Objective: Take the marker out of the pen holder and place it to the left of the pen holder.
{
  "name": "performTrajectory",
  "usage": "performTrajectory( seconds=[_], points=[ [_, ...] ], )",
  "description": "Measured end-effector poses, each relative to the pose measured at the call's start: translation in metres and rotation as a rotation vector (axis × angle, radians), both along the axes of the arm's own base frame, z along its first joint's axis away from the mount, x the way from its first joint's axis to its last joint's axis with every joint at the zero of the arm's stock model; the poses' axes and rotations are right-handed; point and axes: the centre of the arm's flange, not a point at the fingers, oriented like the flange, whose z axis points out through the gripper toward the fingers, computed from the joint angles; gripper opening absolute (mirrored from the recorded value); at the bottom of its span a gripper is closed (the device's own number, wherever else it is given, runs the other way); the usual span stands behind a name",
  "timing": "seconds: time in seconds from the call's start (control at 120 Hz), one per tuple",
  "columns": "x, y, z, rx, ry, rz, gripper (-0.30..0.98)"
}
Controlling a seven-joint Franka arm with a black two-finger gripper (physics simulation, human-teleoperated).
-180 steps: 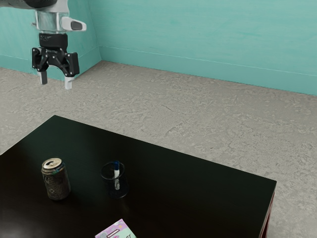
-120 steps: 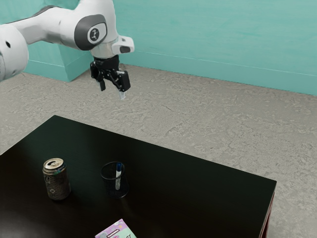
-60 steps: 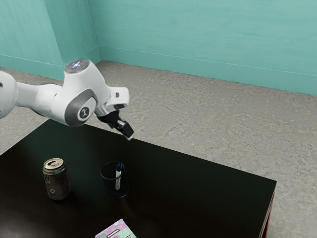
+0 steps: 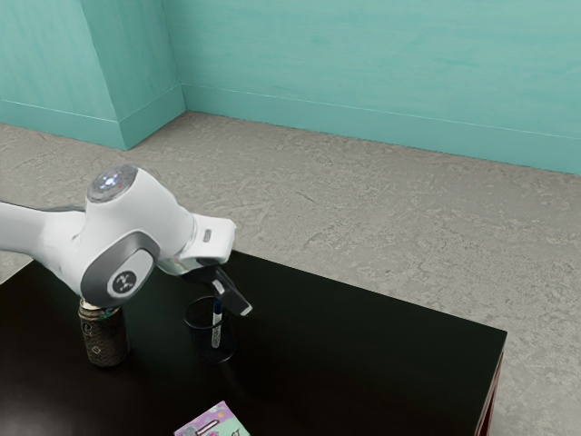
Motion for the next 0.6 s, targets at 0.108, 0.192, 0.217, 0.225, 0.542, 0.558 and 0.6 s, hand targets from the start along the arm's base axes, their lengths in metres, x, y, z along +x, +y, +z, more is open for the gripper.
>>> performTrajectory(
  seconds=[0.108,0.192,0.217,0.225,0.542,0.558,0.6],
  points=[
    [-0.010,0.020,-0.005,0.005,0.007,0.025,0.69],
    [-0.016,0.026,-0.013,0.012,0.023,0.027,0.69],
    [-0.017,0.027,-0.016,0.014,0.028,0.027,0.69],
    [-0.018,0.028,-0.017,0.015,0.029,0.027,0.69],
    [-0.025,0.049,-0.033,0.031,0.062,0.049,0.67],
    [-0.025,0.049,-0.033,0.031,0.062,0.048,0.65],
    [-0.025,0.049,-0.033,0.032,0.060,0.046,0.63]
  ],
)
